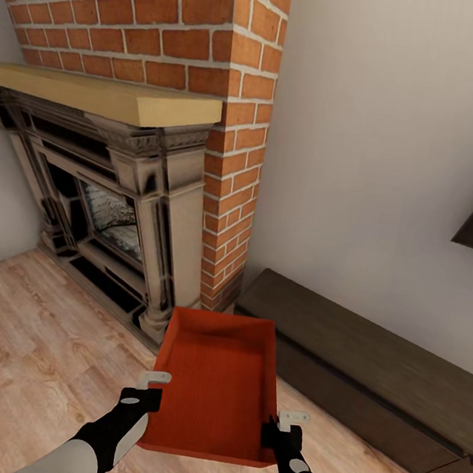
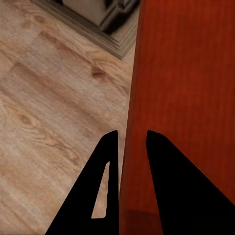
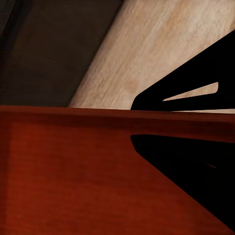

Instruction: Move the two storage containers from the living room to the garage. In the garage, place one container on the floor and stack the other container on top of it (either order is fine).

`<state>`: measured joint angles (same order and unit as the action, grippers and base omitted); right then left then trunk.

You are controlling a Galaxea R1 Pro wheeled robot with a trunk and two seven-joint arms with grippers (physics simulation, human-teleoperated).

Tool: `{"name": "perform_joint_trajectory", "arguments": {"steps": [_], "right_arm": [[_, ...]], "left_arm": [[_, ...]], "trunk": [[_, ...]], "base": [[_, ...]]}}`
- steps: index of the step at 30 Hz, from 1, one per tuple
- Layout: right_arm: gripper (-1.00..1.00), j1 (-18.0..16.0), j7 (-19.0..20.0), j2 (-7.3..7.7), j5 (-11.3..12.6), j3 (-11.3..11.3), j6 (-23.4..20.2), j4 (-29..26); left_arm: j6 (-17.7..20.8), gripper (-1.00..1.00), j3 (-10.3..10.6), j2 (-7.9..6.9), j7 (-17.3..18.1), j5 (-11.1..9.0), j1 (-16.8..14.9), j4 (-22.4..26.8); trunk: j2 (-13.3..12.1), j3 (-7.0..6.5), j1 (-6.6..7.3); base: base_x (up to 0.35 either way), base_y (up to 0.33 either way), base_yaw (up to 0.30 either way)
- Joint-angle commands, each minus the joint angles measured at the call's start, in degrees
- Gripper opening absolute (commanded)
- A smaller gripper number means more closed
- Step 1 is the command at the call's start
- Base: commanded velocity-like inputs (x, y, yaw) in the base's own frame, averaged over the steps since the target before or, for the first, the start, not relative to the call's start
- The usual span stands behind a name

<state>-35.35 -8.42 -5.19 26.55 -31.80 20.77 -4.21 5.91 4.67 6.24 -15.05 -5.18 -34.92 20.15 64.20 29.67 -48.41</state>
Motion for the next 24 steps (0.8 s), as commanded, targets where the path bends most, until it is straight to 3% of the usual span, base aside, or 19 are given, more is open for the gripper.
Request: {"name": "perform_joint_trajectory", "arguments": {"steps": [1,24], "right_arm": [[-1.00,-0.07,-0.46,-0.05,0.61,1.31,0.32,-0.01],[-1.00,-0.07,-0.46,-0.01,0.70,1.31,0.32,-0.01]], "left_arm": [[0.42,-1.00,0.01,0.00,-0.77,0.08,0.03,0.06],[0.42,-1.00,0.01,0.00,-0.77,0.08,0.03,0.07]], "trunk": [[0.03,-0.04,0.00],[0.03,-2.15,0.00]], "base": [[0.000,0.000,0.000],[0.000,0.000,0.000]]}}
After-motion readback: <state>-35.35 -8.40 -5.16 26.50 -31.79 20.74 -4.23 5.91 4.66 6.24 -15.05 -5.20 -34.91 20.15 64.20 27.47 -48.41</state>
